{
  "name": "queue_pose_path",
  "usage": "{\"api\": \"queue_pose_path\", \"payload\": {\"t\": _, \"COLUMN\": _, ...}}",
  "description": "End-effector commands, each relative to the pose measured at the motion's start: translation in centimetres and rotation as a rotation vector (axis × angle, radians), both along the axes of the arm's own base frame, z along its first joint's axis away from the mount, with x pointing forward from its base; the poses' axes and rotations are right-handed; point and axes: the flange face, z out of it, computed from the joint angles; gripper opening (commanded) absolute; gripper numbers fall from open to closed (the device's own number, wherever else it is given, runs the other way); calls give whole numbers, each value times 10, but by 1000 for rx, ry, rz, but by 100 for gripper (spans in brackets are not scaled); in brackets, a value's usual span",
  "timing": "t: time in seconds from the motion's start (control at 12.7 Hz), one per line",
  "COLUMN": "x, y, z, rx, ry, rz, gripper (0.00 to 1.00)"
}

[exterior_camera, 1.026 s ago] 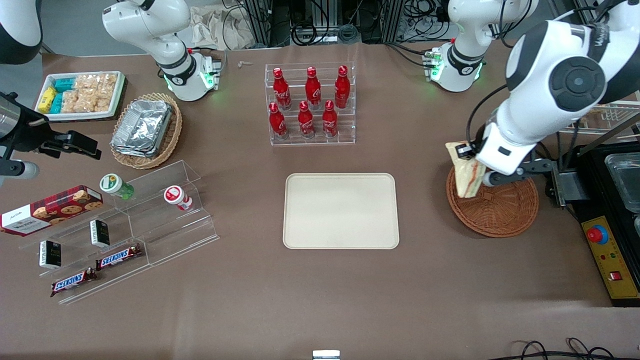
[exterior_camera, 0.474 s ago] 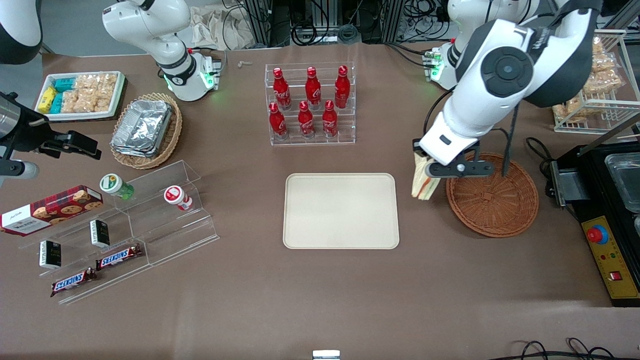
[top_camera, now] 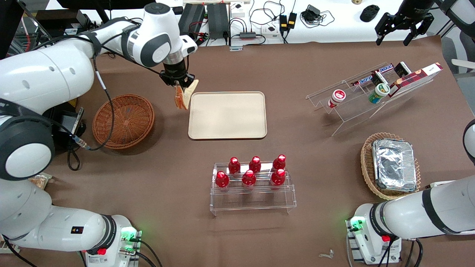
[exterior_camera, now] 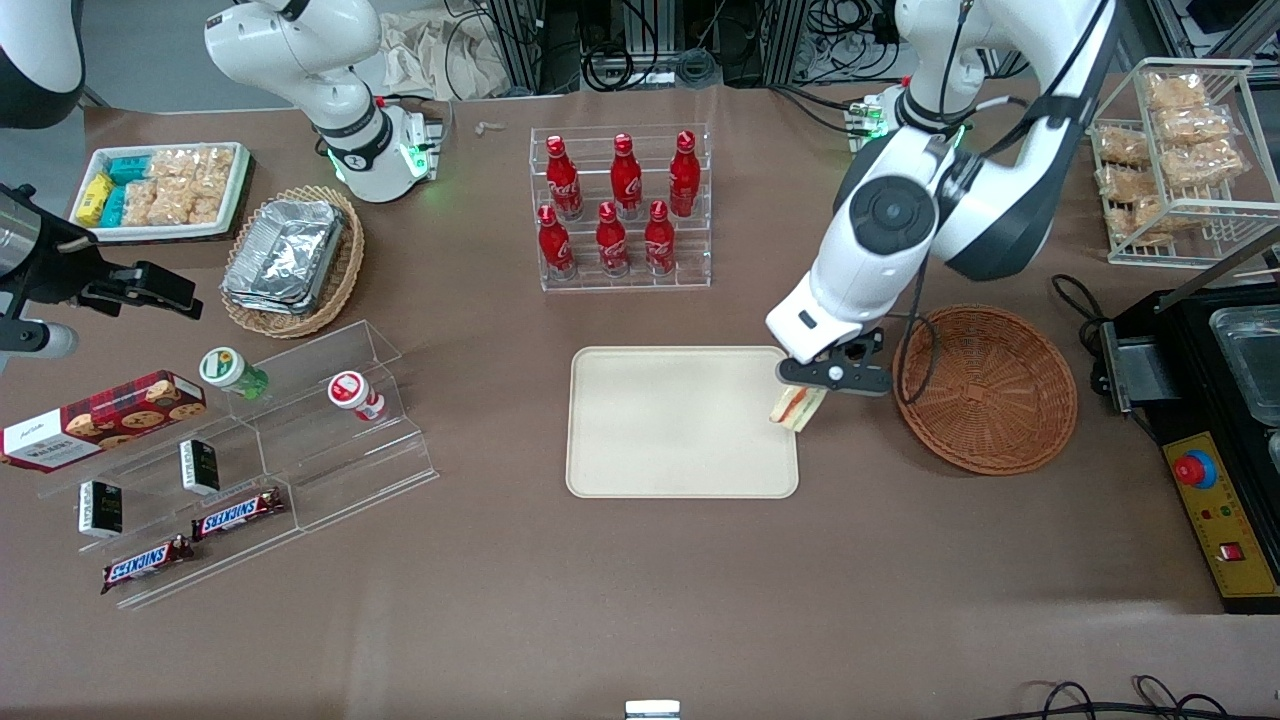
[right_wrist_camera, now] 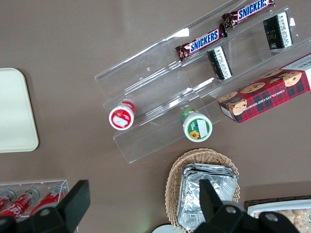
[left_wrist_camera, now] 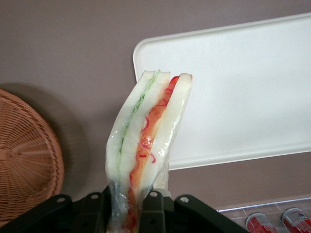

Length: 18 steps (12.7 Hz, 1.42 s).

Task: Place sandwich from basket to tray
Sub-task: 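Carry the sandwich over the cream tray with the left gripper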

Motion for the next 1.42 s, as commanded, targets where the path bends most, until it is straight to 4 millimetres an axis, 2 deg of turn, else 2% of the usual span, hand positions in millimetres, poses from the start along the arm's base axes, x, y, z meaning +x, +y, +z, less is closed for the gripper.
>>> {"api": "queue_pose_path", "payload": {"t": 0.0, "x": 10, "y": -16, "z": -33, "rx": 22, "ry": 27, "rz": 76, "gripper": 0}}
{"api": "queue_pose_path", "payload": {"t": 0.16, "x": 17, "y": -26, "z": -59, "rx": 53, "ry": 36, "rz": 147, "gripper": 0}}
{"api": "queue_pose_path", "payload": {"t": 0.39, "x": 25, "y": -45, "z": -86, "rx": 70, "ry": 47, "rz": 205, "gripper": 0}}
{"api": "queue_pose_path", "payload": {"t": 0.79, "x": 44, "y": -49, "z": -125, "rx": 126, "ry": 26, "rz": 288, "gripper": 0}}
{"api": "queue_pose_path", "payload": {"t": 1.11, "x": 45, "y": -50, "z": -144, "rx": 130, "ry": 50, "rz": 294, "gripper": 0}}
{"api": "queue_pose_path", "payload": {"t": 1.18, "x": 35, "y": -68, "z": -145, "rx": 133, "ry": 46, "rz": 257, "gripper": 0}}
{"api": "queue_pose_path", "payload": {"t": 1.34, "x": 34, "y": -71, "z": -149, "rx": 143, "ry": 33, "rz": 244, "gripper": 0}}
